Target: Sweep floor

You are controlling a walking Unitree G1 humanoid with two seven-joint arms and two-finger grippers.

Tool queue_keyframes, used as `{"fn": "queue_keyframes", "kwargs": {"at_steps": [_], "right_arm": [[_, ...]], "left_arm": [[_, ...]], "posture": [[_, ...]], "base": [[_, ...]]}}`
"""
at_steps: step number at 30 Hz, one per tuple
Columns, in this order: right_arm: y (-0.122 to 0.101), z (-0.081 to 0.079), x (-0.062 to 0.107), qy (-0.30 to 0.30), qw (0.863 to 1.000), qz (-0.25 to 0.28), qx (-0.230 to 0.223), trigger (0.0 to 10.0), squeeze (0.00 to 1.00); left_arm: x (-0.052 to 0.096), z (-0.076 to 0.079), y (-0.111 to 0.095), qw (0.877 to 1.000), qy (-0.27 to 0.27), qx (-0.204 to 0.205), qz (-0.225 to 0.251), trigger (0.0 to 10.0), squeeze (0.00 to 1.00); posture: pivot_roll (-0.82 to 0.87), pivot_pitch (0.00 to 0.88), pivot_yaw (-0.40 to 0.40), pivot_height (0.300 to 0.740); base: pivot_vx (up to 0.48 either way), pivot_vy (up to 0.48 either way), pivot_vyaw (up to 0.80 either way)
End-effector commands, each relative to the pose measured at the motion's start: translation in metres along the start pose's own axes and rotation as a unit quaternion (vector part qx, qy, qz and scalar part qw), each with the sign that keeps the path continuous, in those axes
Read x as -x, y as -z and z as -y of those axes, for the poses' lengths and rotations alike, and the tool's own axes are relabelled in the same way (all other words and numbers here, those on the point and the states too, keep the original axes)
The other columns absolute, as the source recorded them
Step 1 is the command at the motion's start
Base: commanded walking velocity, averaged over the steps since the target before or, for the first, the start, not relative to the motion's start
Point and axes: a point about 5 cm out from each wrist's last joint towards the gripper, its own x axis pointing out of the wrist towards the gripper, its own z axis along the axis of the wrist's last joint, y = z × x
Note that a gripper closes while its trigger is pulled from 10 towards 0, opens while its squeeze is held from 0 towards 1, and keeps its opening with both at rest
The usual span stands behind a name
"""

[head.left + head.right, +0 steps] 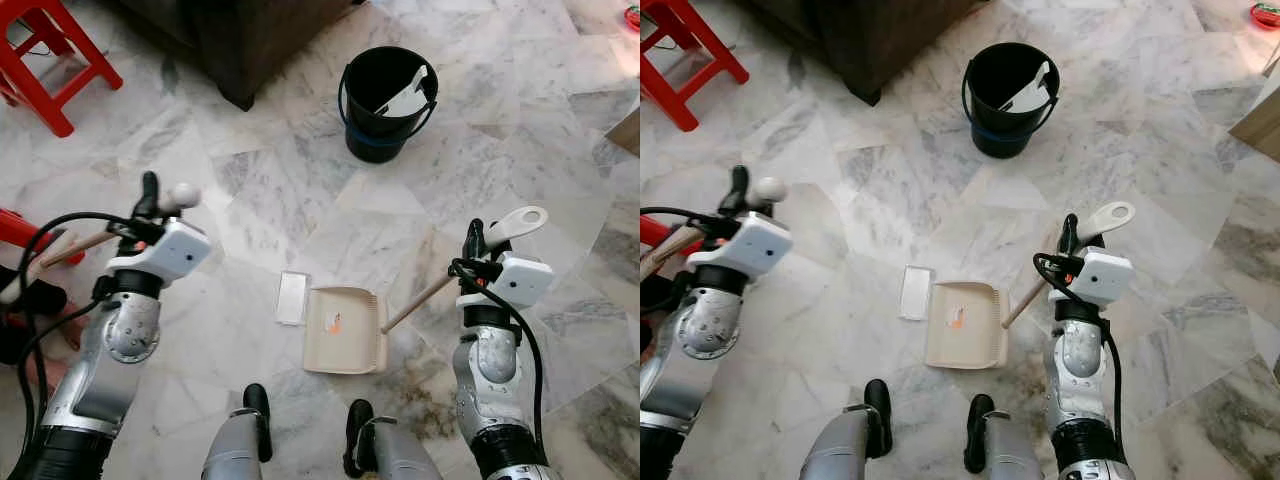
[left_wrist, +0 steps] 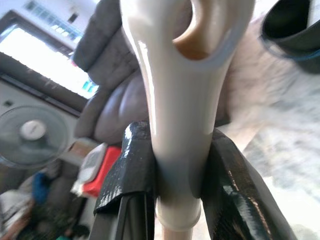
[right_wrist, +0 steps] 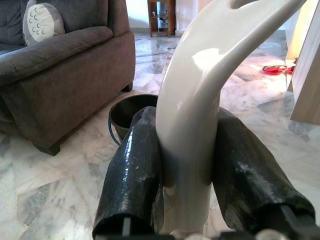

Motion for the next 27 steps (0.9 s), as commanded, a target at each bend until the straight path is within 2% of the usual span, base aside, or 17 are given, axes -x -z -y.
{"fn": "queue_keyframes", "kwargs": {"at_steps": [1, 2, 3, 4, 5, 6, 7, 9, 10, 11, 12, 14, 18, 20, 22, 24, 27], "right_arm": [[0.019, 0.002, 0.016, 0.005, 0.998, -0.056, -0.006, 10.0, 0.00], [0.019, 0.002, 0.016, 0.005, 0.998, -0.056, -0.006, 10.0, 0.00], [0.019, 0.002, 0.015, 0.005, 0.998, -0.056, -0.006, 10.0, 0.00], [0.020, 0.002, 0.015, 0.005, 0.998, -0.058, -0.007, 10.0, 0.00], [0.020, 0.002, 0.015, 0.005, 0.998, -0.058, -0.007, 10.0, 0.00], [0.020, 0.001, 0.015, 0.004, 0.998, -0.059, -0.006, 10.0, 0.00], [0.020, 0.001, 0.014, 0.004, 0.998, -0.059, -0.007, 10.0, 0.00], [0.020, 0.001, 0.014, 0.004, 0.998, -0.059, -0.007, 10.0, 0.00], [0.019, 0.001, 0.014, 0.004, 0.998, -0.058, -0.008, 10.0, 0.00], [0.019, 0.001, 0.014, 0.004, 0.998, -0.058, -0.008, 10.0, 0.00], [0.019, 0.001, 0.013, 0.003, 0.998, -0.058, -0.008, 10.0, 0.00], [0.019, 0.001, 0.014, 0.004, 0.998, -0.058, -0.009, 10.0, 0.00], [0.020, 0.003, 0.016, 0.004, 0.998, -0.060, -0.007, 10.0, 0.00], [0.020, 0.003, 0.016, 0.004, 0.998, -0.060, -0.007, 10.0, 0.00], [0.020, 0.003, 0.015, 0.004, 0.998, -0.061, -0.008, 10.0, 0.00], [0.020, 0.003, 0.015, 0.004, 0.998, -0.062, -0.008, 10.0, 0.00], [0.020, 0.003, 0.013, 0.004, 0.998, -0.062, -0.008, 10.0, 0.00]], "left_arm": [[-0.004, 0.000, -0.011, 0.993, 0.010, 0.118, -0.001, 10.0, 0.00], [-0.004, 0.000, -0.011, 0.993, 0.010, 0.118, -0.001, 10.0, 0.00], [-0.005, 0.008, -0.006, 0.965, 0.015, 0.256, -0.049, 10.0, 0.00], [-0.004, 0.008, 0.001, 0.934, -0.016, 0.347, -0.080, 10.0, 0.00], [-0.004, 0.008, 0.001, 0.934, -0.016, 0.347, -0.080, 10.0, 0.00], [-0.002, 0.009, 0.012, 0.896, -0.050, 0.424, -0.122, 10.0, 0.00], [0.003, 0.011, 0.022, 0.870, -0.066, 0.466, -0.145, 10.0, 0.00], [0.003, 0.011, 0.022, 0.870, -0.066, 0.466, -0.145, 10.0, 0.00], [0.008, 0.014, 0.029, 0.859, -0.067, 0.482, -0.160, 10.0, 0.00], [0.008, 0.014, 0.029, 0.859, -0.067, 0.482, -0.160, 10.0, 0.00], [0.012, 0.017, 0.034, 0.849, -0.056, 0.496, -0.172, 10.0, 0.00], [0.014, 0.018, 0.034, 0.848, -0.051, 0.498, -0.175, 10.0, 0.00], [0.014, 0.022, 0.030, 0.825, -0.030, 0.537, -0.173, 10.0, 0.00], [0.014, 0.023, 0.030, 0.823, -0.029, 0.540, -0.172, 10.0, 0.00], [0.013, 0.020, 0.027, 0.816, -0.033, 0.554, -0.161, 10.0, 0.00], [0.009, 0.014, 0.023, 0.820, -0.035, 0.553, -0.141, 10.0, 0.00], [0.000, -0.003, 0.011, 0.838, -0.039, 0.535, -0.098, 10.0, 0.00]], "posture": [[0.15, 0.471, 0.009, 0.740], [0.15, 0.471, 0.009, 0.740], [0.15, 0.471, 0.009, 0.740], [0.16, 0.467, 0.012, 0.740], [0.16, 0.467, 0.012, 0.740], [0.15, 0.465, 0.011, 0.740], [0.15, 0.462, 0.012, 0.740], [0.15, 0.462, 0.012, 0.740], [0.15, 0.462, 0.013, 0.740], [0.15, 0.462, 0.013, 0.740], [0.15, 0.462, 0.013, 0.740], [0.15, 0.463, 0.014, 0.740], [0.15, 0.464, 0.014, 0.740], [0.15, 0.463, 0.014, 0.740], [0.15, 0.460, 0.012, 0.740], [0.15, 0.459, 0.012, 0.740], [0.16, 0.451, 0.012, 0.740]], "base": [[0.000, 0.000, 0.00], [0.000, 0.000, 0.00], [0.000, 0.000, 0.00], [0.000, 0.000, 0.00], [0.000, 0.000, 0.00], [0.000, 0.000, 0.00], [0.000, 0.000, 0.00], [0.000, 0.000, 0.00], [0.000, 0.000, 0.00], [0.000, 0.000, 0.00], [0.000, 0.000, 0.00], [0.000, 0.000, 0.00], [0.000, 0.000, 0.00], [0.000, 0.000, 0.00], [0.000, 0.000, 0.00], [0.000, 0.000, 0.00], [0.000, 0.000, 0.00]]}}
